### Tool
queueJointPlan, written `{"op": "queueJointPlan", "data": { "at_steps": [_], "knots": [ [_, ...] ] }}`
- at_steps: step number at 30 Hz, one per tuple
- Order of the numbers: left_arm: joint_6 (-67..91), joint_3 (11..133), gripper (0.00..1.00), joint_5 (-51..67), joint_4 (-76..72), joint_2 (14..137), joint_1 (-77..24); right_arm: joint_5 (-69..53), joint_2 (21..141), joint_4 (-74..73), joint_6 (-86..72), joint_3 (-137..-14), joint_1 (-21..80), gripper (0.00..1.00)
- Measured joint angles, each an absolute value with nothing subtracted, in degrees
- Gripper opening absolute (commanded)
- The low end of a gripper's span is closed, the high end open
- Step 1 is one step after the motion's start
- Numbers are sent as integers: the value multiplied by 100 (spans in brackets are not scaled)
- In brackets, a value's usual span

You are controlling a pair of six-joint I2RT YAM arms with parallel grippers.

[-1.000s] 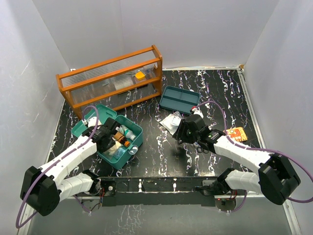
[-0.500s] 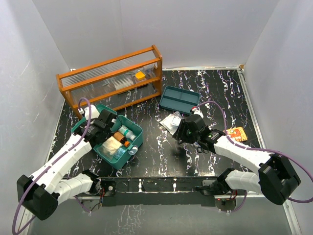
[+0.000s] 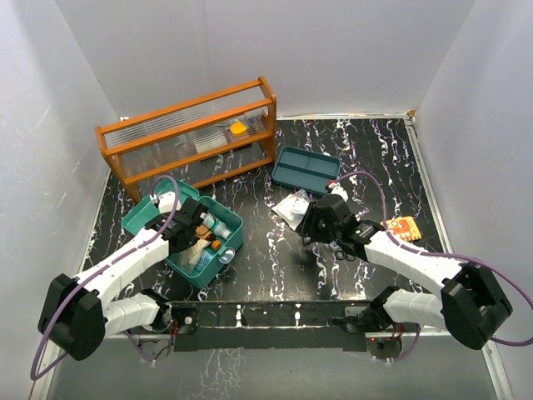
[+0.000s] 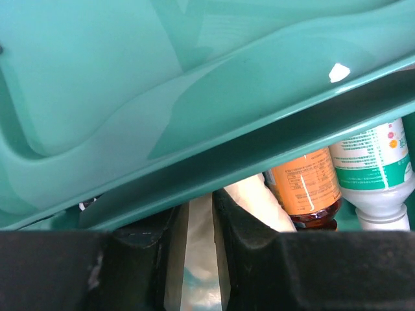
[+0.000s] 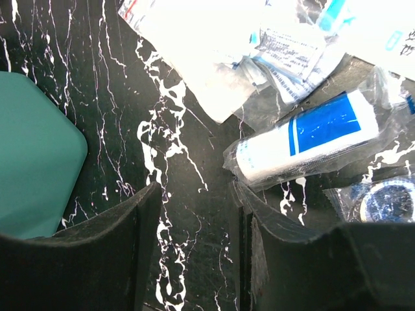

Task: Organize the medicine kit

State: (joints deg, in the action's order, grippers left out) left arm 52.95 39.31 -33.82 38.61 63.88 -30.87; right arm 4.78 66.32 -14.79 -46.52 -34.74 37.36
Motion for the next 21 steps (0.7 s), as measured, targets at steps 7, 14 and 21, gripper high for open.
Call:
{"op": "queueJointPlan", "data": {
  "at_steps": [7, 14, 21],
  "knots": [
    [5275, 3789, 24, -3385, 3645, 6466, -3087, 904, 6670, -1629, -4427, -3885, 3726, 48],
    [5192, 4259, 34, -3400, 4080, 6292, -3087, 1380, 6919, -1693, -3811, -4665, 3459, 57],
    [4993, 5205, 52, -3164, 4560, 5730, -3085, 1017, 7942, -1885, -2628, -5266, 2980, 67]
  ]
}}
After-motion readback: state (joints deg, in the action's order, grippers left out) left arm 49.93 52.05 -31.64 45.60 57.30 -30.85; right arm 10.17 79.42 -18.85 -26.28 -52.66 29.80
